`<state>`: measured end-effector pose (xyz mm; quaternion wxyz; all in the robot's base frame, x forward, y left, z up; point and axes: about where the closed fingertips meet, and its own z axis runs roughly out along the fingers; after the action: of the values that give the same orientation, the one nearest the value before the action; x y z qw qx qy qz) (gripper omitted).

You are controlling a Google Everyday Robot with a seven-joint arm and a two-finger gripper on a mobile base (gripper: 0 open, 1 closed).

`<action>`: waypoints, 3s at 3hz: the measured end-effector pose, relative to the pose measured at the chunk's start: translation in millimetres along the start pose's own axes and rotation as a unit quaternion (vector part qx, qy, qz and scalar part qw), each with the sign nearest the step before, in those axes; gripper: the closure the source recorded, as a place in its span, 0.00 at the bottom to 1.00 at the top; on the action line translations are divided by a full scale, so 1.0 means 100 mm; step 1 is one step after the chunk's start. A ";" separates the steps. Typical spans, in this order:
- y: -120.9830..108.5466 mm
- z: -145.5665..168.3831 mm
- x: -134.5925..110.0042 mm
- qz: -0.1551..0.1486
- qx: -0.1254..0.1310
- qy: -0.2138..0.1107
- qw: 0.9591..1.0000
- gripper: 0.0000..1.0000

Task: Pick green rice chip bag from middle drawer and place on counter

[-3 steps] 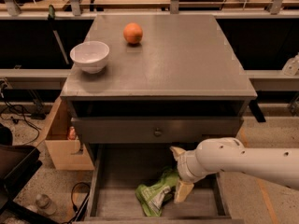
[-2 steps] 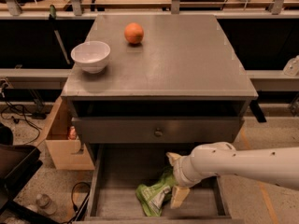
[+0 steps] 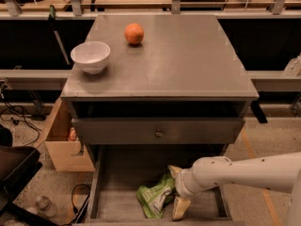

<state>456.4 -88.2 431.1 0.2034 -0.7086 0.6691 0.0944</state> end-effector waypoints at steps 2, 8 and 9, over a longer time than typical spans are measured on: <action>-0.03 0.13 -0.04 -0.007 -0.003 -0.008 1.000 0.00; -0.20 -0.03 -0.18 -0.018 0.011 -0.016 1.000 0.00; -0.21 0.08 -0.18 -0.018 0.013 -0.020 1.000 0.00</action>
Offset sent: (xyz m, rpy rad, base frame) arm 0.0273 0.0445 -0.0313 0.0362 -0.0036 0.0797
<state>476.8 -67.9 434.8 0.2281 -0.7153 0.6534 0.0962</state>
